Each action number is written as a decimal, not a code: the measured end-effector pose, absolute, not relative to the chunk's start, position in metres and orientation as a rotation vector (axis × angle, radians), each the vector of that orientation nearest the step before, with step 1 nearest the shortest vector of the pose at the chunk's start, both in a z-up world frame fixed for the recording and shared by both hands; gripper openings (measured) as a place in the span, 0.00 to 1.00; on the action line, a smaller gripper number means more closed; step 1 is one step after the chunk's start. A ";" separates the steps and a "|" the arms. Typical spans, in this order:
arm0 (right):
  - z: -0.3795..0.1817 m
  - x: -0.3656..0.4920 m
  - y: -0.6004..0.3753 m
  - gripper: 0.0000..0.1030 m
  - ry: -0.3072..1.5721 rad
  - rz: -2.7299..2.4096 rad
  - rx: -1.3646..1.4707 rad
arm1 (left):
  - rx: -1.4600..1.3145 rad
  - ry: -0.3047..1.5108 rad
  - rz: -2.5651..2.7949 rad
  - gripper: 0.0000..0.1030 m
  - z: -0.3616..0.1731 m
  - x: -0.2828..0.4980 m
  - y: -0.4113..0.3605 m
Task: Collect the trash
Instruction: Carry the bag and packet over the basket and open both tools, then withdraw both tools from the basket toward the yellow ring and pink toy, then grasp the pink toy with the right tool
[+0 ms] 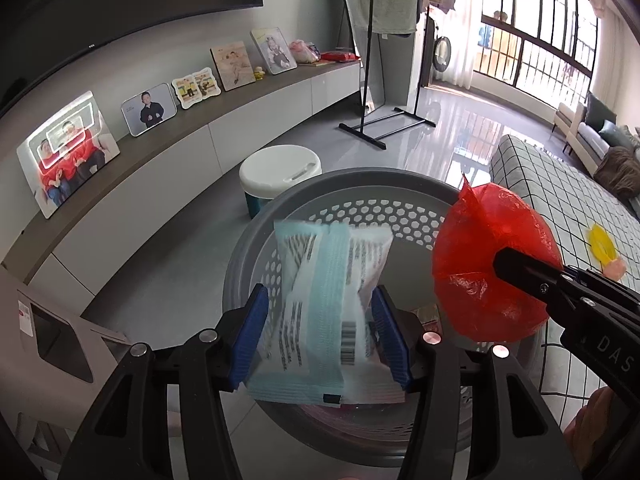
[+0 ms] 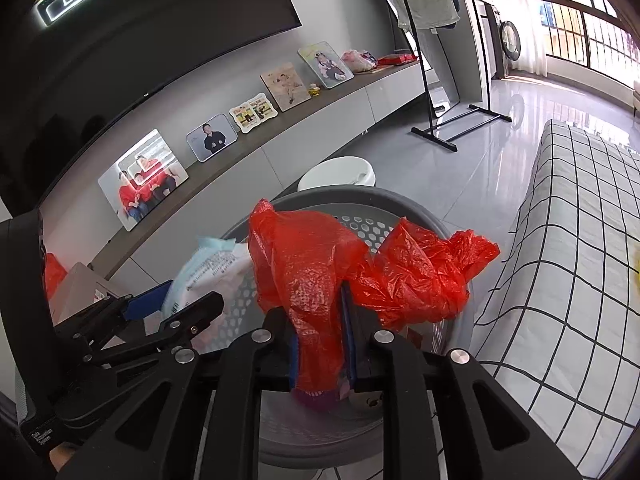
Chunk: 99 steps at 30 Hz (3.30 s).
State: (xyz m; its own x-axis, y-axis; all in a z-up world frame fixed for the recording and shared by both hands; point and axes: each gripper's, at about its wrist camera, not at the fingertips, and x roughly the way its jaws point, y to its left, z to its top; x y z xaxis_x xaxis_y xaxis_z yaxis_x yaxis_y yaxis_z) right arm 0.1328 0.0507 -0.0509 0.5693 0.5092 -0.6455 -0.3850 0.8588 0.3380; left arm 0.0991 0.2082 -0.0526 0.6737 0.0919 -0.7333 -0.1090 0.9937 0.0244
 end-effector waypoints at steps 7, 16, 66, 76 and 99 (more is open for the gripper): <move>-0.049 0.130 0.050 0.46 0.794 0.522 0.171 | -0.045 0.814 0.135 0.67 -0.050 0.094 0.217; -0.049 0.129 0.048 0.52 0.798 0.542 0.184 | -0.059 0.806 0.144 0.70 -0.045 0.090 0.222; -0.040 0.075 -0.119 0.65 0.730 0.114 0.233 | -0.023 0.707 -0.121 0.92 0.002 0.053 0.092; -0.065 0.083 -0.189 0.65 0.801 -0.052 0.283 | -0.022 0.737 -0.218 0.92 -0.012 0.067 0.031; -0.098 0.144 -0.198 0.48 0.921 -0.066 0.264 | 0.015 0.810 -0.208 0.92 -0.048 0.097 0.009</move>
